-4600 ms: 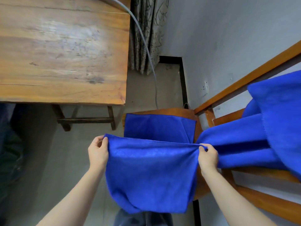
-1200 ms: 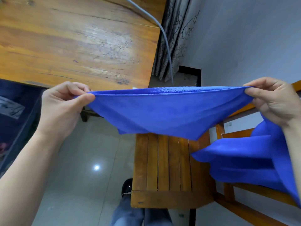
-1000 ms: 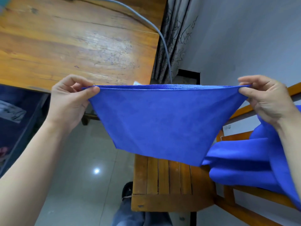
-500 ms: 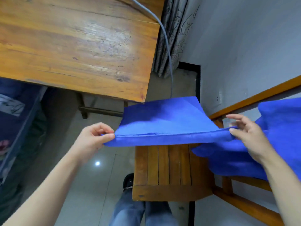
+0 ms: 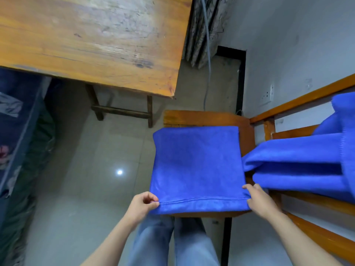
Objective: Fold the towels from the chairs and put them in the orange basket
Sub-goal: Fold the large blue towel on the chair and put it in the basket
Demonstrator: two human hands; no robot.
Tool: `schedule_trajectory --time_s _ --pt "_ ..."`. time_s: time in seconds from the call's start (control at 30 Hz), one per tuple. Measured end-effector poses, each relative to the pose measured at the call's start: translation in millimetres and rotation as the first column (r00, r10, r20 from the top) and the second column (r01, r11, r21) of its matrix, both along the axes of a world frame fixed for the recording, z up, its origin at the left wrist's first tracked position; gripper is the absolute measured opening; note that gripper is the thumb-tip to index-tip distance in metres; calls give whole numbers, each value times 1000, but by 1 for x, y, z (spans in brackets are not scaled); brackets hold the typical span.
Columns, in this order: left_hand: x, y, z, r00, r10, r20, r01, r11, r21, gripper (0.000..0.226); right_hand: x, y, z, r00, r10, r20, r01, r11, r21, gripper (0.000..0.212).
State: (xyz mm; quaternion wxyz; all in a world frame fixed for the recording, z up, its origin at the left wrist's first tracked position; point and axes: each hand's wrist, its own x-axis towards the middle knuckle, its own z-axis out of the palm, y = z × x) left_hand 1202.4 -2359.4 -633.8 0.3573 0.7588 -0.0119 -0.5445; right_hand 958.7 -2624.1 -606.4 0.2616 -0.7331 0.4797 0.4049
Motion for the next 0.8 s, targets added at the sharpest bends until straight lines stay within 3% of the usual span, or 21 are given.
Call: schedule_trajectory --time_s 0.13,0.3,0.53,0.8 --pt "-3 7 0 999 39 -6 -39 999 24 26 -4 1 -5 992 96 -77 -96 995 -2 42" --pt "6 7 4 997 61 -49 -59 997 56 21 5 -7 6 976 154 -154 -154 988 10 14" --pt "36 -24 12 987 157 29 -157 988 8 20 36 -28 10 996 -4 89 19 986 -165 12" --pt "65 -47 14 982 160 102 -157 987 -33 16 67 -48 11 990 32 136 10 954 -301 19"
